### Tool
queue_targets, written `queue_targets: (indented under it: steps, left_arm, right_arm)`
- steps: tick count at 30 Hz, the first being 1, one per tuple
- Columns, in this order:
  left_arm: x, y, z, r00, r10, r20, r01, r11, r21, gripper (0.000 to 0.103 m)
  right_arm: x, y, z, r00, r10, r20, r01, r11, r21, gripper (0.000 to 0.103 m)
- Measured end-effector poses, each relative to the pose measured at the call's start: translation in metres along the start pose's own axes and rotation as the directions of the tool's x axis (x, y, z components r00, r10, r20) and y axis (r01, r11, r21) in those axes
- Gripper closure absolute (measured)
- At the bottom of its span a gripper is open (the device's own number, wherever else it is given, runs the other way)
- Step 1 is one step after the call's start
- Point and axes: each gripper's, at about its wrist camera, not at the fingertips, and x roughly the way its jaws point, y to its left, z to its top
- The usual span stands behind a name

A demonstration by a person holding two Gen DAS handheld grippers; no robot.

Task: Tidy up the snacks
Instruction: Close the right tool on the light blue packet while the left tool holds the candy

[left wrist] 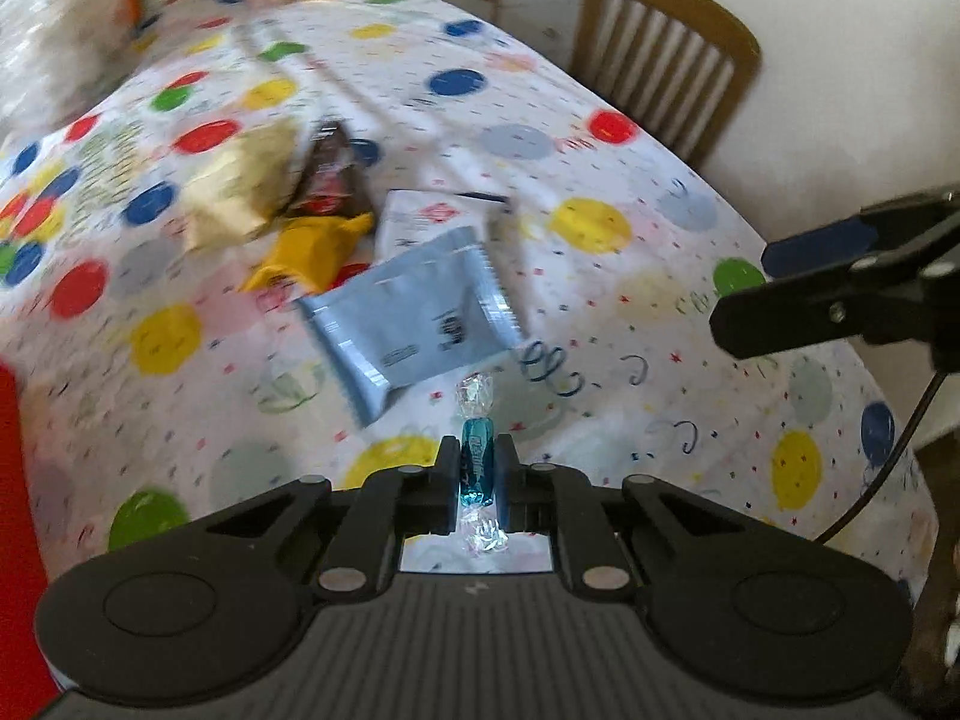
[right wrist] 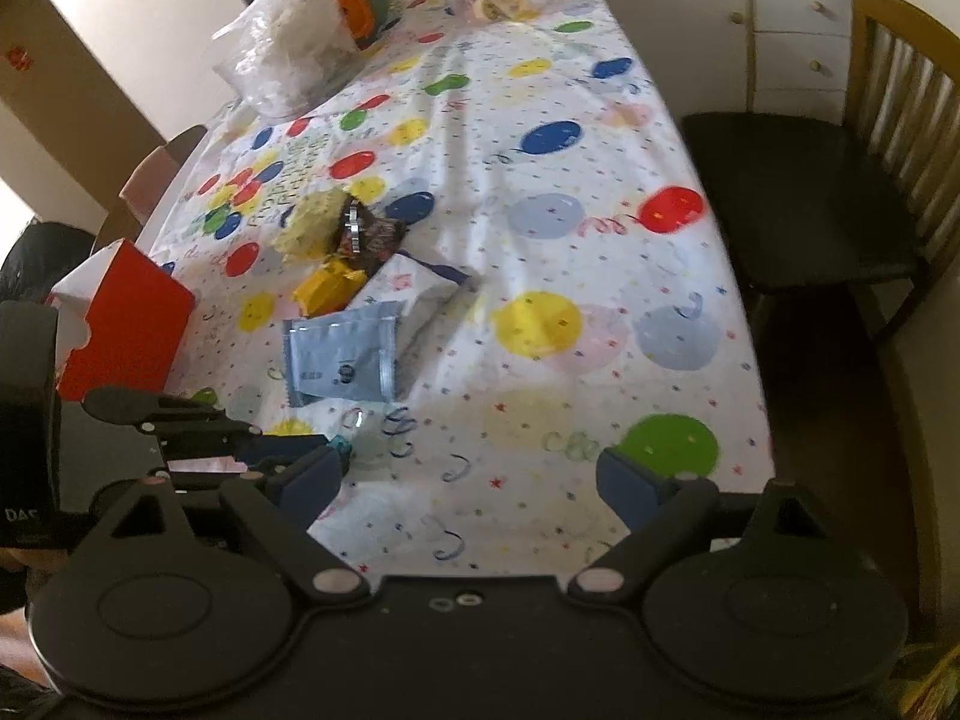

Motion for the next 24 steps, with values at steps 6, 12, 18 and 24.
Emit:
queue_targets:
  steps: [6, 12, 18, 24]
  left_arm:
    - [-0.023, 0.026, -0.012, 0.999, 0.029, 0.037, -0.025, 0.994, -0.110, 0.092]
    - [-0.047, 0.050, -0.024, 0.996, 0.060, 0.070, -0.043, 0.976, -0.214, 0.092]
    - [-0.065, 0.064, -0.036, 0.993, 0.083, 0.086, -0.057, 0.962, -0.266, 0.092]
    - [-0.077, 0.067, -0.046, 0.991, 0.085, 0.102, -0.052, 0.955, -0.291, 0.092]
  right_arm:
    - [0.012, 0.024, 0.010, 1.000, 0.014, -0.013, -0.015, 0.998, -0.066, 0.011]
    - [0.029, 0.051, 0.019, 1.000, 0.018, -0.015, -0.020, 0.993, -0.113, 0.011]
    - [0.052, 0.074, 0.030, 1.000, 0.015, -0.010, -0.016, 0.991, -0.133, 0.004]
    - [0.086, 0.088, 0.038, 0.999, -0.037, -0.025, 0.034, 0.996, -0.086, 0.004]
